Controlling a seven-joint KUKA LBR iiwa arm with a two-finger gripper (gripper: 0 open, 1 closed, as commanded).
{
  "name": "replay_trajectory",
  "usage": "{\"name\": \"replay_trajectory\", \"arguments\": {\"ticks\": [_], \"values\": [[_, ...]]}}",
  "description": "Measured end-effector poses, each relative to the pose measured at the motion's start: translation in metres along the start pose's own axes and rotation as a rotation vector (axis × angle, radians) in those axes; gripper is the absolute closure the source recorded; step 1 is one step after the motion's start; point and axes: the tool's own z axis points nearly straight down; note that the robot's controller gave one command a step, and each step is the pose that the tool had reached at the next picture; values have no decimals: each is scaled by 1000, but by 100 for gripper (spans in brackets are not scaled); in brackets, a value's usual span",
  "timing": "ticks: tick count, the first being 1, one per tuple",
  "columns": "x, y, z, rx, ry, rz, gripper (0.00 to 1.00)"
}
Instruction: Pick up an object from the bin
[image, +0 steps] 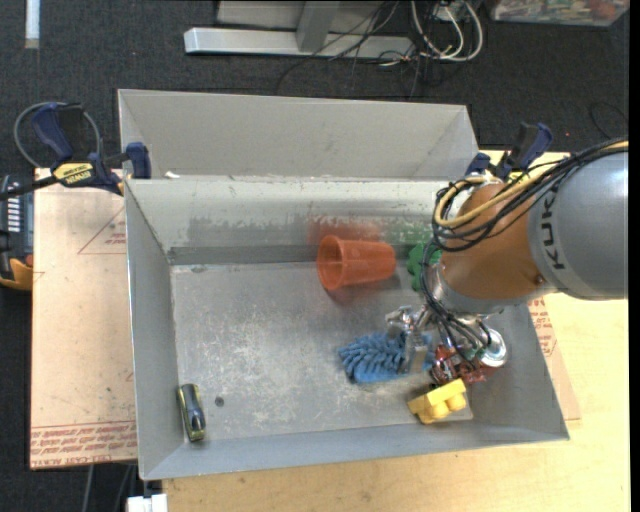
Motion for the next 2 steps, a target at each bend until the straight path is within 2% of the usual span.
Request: {"name": "replay_trajectory", "arguments": {"ticks": [1, 2], "values": [[-4, 4, 0, 3, 1, 8, 100], [-22, -35, 1, 3, -6, -194, 100]]}}
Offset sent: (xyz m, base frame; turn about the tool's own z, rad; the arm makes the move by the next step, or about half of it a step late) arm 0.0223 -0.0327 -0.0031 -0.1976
